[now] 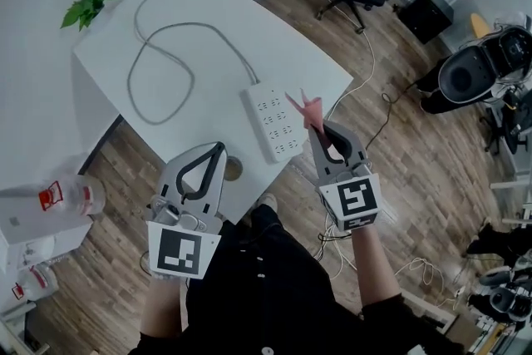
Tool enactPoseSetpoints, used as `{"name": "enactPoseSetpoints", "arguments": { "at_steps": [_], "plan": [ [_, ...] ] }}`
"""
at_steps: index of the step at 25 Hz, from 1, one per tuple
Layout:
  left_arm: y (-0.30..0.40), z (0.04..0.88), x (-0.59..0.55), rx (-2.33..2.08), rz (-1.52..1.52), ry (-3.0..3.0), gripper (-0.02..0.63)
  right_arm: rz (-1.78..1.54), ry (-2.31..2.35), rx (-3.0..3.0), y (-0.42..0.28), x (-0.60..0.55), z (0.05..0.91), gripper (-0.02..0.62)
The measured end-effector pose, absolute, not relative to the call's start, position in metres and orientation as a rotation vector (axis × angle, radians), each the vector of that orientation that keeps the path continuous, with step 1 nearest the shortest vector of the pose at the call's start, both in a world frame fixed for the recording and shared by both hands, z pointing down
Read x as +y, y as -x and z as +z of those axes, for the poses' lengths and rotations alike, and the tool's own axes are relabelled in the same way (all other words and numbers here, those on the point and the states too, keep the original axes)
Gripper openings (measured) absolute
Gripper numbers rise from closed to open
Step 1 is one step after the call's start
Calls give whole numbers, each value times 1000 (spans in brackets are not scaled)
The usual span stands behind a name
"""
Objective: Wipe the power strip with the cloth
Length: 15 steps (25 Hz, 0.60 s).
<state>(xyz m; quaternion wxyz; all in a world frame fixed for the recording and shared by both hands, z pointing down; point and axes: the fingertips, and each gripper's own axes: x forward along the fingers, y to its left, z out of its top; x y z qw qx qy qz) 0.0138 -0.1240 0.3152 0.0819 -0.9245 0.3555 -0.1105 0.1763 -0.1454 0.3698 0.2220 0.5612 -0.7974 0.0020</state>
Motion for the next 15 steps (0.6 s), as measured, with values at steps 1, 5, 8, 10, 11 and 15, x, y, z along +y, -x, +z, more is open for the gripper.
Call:
{"name": "enactPoseSetpoints", "arguments": {
  "at_steps": [1, 5, 8, 10, 11, 15],
  "plan": [
    [-14, 316, -125, 1083, -334, 2758, 9, 4, -1532, -2204, -179, -151, 374, 48],
    [-12, 320, -131, 1151, -354, 2742, 9, 8, -1469, -2207, -184, -176, 389, 48],
    [-11, 322, -136, 1183, -367, 2733, 9, 11, -1429, -2200, -187, -197, 401, 48],
    [-11, 322, -138, 1208, -366, 2720, 9, 2, -1391, -2191, -187, -211, 410, 48],
    [-10, 322, -140, 1223, -363, 2713, 9, -3, -1370, -2187, -187, -217, 415, 48],
    [-9, 323, -142, 1274, -389, 2695, 9, 8, -1295, -2181, -189, -240, 434, 48]
  ]
}}
